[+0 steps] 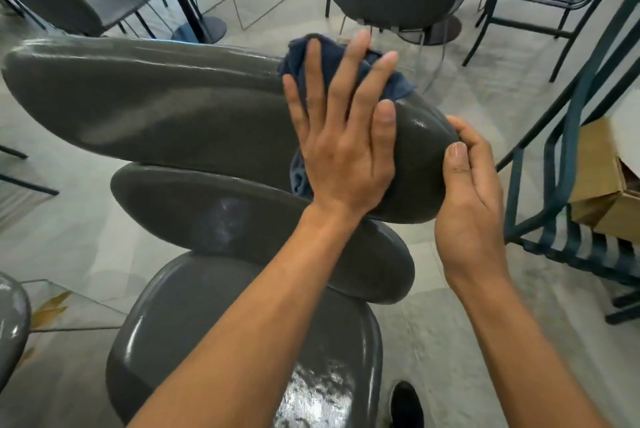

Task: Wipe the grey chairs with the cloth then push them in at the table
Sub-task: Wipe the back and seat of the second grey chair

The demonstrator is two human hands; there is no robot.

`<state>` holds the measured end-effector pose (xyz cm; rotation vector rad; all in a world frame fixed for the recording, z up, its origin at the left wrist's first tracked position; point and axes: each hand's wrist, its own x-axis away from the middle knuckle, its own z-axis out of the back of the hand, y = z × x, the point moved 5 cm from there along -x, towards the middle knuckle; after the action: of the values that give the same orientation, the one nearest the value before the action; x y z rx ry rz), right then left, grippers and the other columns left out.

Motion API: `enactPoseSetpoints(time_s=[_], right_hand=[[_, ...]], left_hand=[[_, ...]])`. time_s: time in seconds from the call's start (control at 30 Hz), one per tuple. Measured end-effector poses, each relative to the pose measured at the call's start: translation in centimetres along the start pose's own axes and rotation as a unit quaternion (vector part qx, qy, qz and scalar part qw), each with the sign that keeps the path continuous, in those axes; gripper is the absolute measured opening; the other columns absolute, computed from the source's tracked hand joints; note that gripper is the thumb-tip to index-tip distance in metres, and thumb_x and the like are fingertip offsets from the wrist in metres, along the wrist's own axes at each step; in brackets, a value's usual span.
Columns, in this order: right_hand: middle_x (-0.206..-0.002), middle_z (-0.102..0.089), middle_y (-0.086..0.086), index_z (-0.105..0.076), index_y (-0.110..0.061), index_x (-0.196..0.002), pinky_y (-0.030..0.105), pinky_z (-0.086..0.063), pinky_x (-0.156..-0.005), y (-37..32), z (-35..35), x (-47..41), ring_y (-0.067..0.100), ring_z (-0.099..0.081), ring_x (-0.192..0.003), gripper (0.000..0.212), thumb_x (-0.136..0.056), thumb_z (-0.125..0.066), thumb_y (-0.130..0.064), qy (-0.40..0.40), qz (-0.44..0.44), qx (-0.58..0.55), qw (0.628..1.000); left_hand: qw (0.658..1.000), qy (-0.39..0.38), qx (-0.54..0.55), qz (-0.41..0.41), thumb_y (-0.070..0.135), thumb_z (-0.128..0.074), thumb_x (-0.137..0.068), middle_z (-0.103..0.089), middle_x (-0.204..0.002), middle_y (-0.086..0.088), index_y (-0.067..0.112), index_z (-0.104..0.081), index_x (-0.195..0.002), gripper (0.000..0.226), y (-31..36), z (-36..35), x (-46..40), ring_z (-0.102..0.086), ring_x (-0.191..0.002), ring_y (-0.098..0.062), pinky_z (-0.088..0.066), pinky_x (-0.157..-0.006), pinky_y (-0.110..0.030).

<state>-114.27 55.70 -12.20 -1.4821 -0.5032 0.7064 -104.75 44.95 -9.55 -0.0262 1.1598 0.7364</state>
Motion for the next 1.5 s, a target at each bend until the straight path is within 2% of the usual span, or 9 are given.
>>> enactPoseSetpoints(time_s=[0.17, 0.27, 0.4, 0.63, 0.73, 0.87, 1.07, 1.3, 1.5], right_hand=[[-0.109, -0.073, -0.013, -0.063, -0.025, -0.123, 0.015, -0.050, -0.089, -0.2, 0.4, -0.3, 0.001, -0.065, -0.110, 0.032, -0.110, -0.035, -0.017, -0.022, -0.043, -0.139, 0.989], [-0.116, -0.071, -0.011, -0.066, -0.029, -0.119, 0.026, -0.049, -0.101, 0.6, 1.1, -0.3, 0.005, -0.063, -0.116, 0.036, -0.108, -0.035, -0.014, -0.019, -0.044, -0.118, 0.992], [-0.124, -0.062, -0.026, -0.056, -0.036, -0.134, 0.023, -0.045, -0.106, 2.5, 1.6, 1.8, -0.007, -0.054, -0.122, 0.035, -0.107, -0.040, -0.020, 0.017, -0.092, -0.036, 0.995], [-0.124, -0.060, -0.015, -0.055, -0.032, -0.130, 0.017, -0.050, -0.090, 2.2, -0.2, 7.8, 0.003, -0.057, -0.116, 0.035, -0.099, -0.058, -0.015, 0.018, -0.042, 0.067, 0.997], [-0.118, -0.063, -0.016, -0.054, -0.036, -0.127, 0.030, -0.057, -0.088, 4.5, -3.0, 7.1, -0.002, -0.065, -0.099, 0.035, -0.096, -0.066, -0.023, -0.071, -0.165, 0.037, 0.983], [-0.106, -0.069, 0.007, -0.051, -0.026, -0.114, 0.047, -0.062, -0.073, 5.8, -5.3, 6.5, 0.030, -0.073, -0.079, 0.027, -0.095, -0.069, -0.019, -0.036, -0.260, -0.080, 0.961], [-0.074, -0.071, 0.004, -0.060, -0.023, -0.095, 0.049, -0.060, -0.061, 4.9, -5.8, 6.2, 0.022, -0.069, -0.053, 0.018, -0.090, -0.076, -0.029, 0.089, -0.186, -0.040, 0.978], [-0.075, -0.069, -0.008, -0.061, -0.037, -0.097, 0.051, -0.057, -0.059, 2.8, -4.3, 6.0, 0.024, -0.069, -0.061, 0.015, -0.088, -0.073, -0.040, 0.107, -0.060, 0.028, 0.992], [-0.073, -0.068, -0.005, -0.061, -0.029, -0.097, 0.045, -0.060, -0.058, 1.2, -0.3, 5.0, 0.020, -0.069, -0.061, 0.012, -0.093, -0.070, -0.021, 0.201, -0.004, 0.022, 0.979]], left_hand=[[0.980, -0.092, -0.027, -0.174, 0.034, -0.043, -0.106, -0.042, -0.159, -0.001, 0.029, -0.055, -0.145, 0.041, 2.1, -0.9, 7.2, -0.027, -0.152, -0.036, -0.018, -0.122, -0.062], [0.990, -0.090, -0.048, -0.102, 0.037, -0.036, -0.109, -0.037, -0.158, -0.010, 0.031, -0.039, -0.151, 0.042, -3.3, -0.5, 8.6, -0.012, -0.158, -0.031, -0.014, -0.123, -0.064], [0.997, -0.069, -0.032, 0.006, 0.038, -0.026, -0.111, -0.040, -0.156, -0.025, 0.017, -0.035, -0.152, 0.047, -4.5, -0.1, 7.5, -0.020, -0.147, -0.053, -0.012, -0.123, -0.065], [0.994, -0.101, -0.008, -0.033, 0.034, -0.032, -0.109, -0.033, -0.158, -0.014, 0.017, -0.037, -0.153, 0.047, -2.8, 1.0, 7.3, -0.024, -0.148, -0.052, -0.018, -0.122, -0.066], [0.991, -0.110, -0.002, -0.070, 0.022, -0.044, -0.103, -0.045, -0.153, -0.014, 0.015, -0.046, -0.150, 0.047, -2.7, 2.3, 7.3, -0.033, -0.147, -0.044, -0.034, -0.114, -0.063], [0.991, -0.092, -0.009, -0.101, 0.000, -0.060, -0.094, -0.063, -0.136, -0.017, 0.013, -0.066, -0.136, 0.044, -3.4, 3.7, 6.2, -0.054, -0.126, -0.037, -0.047, -0.106, -0.050], [0.989, -0.088, 0.038, -0.111, -0.004, -0.068, -0.094, -0.070, -0.109, -0.014, 0.008, -0.078, -0.116, 0.027, -2.5, 5.2, 4.7, -0.061, -0.093, -0.029, -0.054, -0.086, -0.031], [0.982, -0.090, 0.127, -0.109, -0.003, -0.071, -0.093, -0.063, -0.109, -0.006, 0.012, -0.073, -0.112, 0.025, -1.6, 5.5, 4.7, -0.064, -0.086, -0.031, -0.055, -0.075, -0.037], [0.976, -0.140, 0.115, -0.122, 0.001, -0.069, -0.096, -0.068, -0.114, -0.018, 0.004, -0.077, -0.113, 0.019, -0.9, 4.9, 3.9, -0.064, -0.103, -0.037, -0.052, -0.095, -0.038]])
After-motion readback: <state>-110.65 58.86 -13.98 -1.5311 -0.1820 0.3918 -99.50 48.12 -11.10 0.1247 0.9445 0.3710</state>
